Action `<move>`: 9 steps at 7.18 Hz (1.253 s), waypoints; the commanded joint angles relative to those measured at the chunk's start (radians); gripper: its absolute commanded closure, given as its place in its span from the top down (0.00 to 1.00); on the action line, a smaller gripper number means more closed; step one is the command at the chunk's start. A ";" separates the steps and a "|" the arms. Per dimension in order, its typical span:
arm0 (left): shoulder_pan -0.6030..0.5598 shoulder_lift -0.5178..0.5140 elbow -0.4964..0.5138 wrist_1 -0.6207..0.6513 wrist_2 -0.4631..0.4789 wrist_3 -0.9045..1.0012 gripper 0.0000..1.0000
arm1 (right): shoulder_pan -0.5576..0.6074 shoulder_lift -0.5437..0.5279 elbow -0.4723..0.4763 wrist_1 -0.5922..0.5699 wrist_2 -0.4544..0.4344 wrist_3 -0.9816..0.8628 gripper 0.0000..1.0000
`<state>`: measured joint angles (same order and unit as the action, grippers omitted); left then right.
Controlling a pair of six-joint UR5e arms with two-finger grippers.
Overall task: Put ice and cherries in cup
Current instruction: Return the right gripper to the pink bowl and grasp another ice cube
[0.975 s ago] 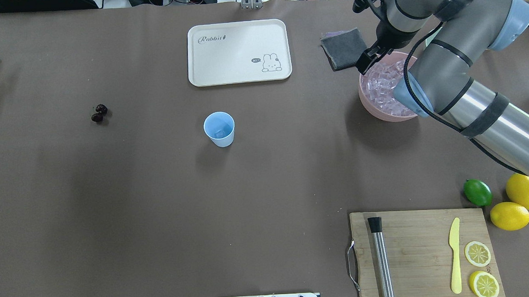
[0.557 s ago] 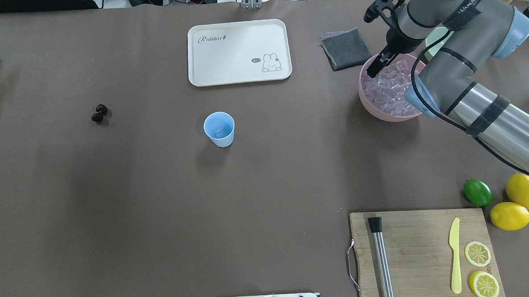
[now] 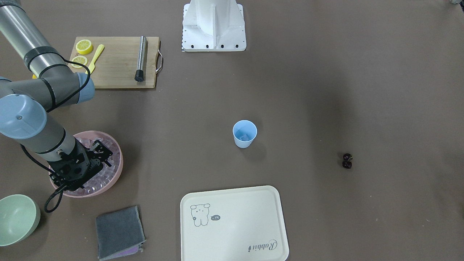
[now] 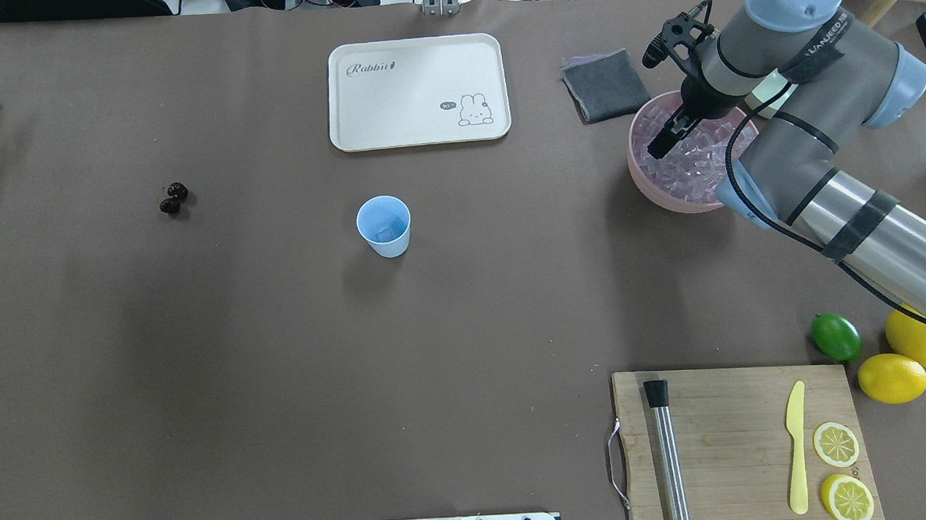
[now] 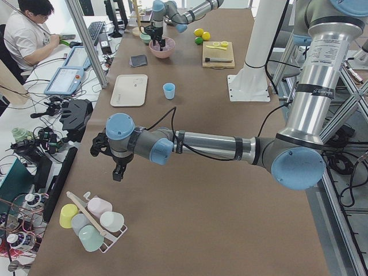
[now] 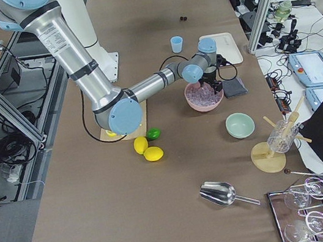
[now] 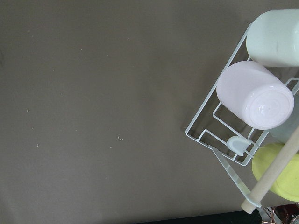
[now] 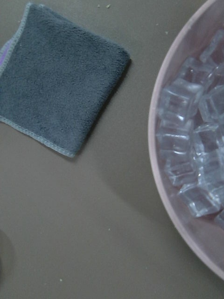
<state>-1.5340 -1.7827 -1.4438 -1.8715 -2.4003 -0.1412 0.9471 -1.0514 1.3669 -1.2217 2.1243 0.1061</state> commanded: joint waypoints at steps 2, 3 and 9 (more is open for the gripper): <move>0.000 0.002 0.000 0.000 0.000 0.000 0.98 | -0.004 -0.021 0.001 0.001 0.000 0.001 0.93; 0.000 0.005 0.000 -0.002 0.001 0.000 0.98 | -0.004 -0.022 0.001 0.001 0.002 0.001 0.90; 0.005 0.000 0.017 -0.020 0.001 -0.001 0.98 | -0.008 -0.016 0.001 -0.001 -0.006 0.009 0.22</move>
<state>-1.5325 -1.7783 -1.4328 -1.8901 -2.3991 -0.1425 0.9389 -1.0697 1.3681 -1.2224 2.1171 0.1141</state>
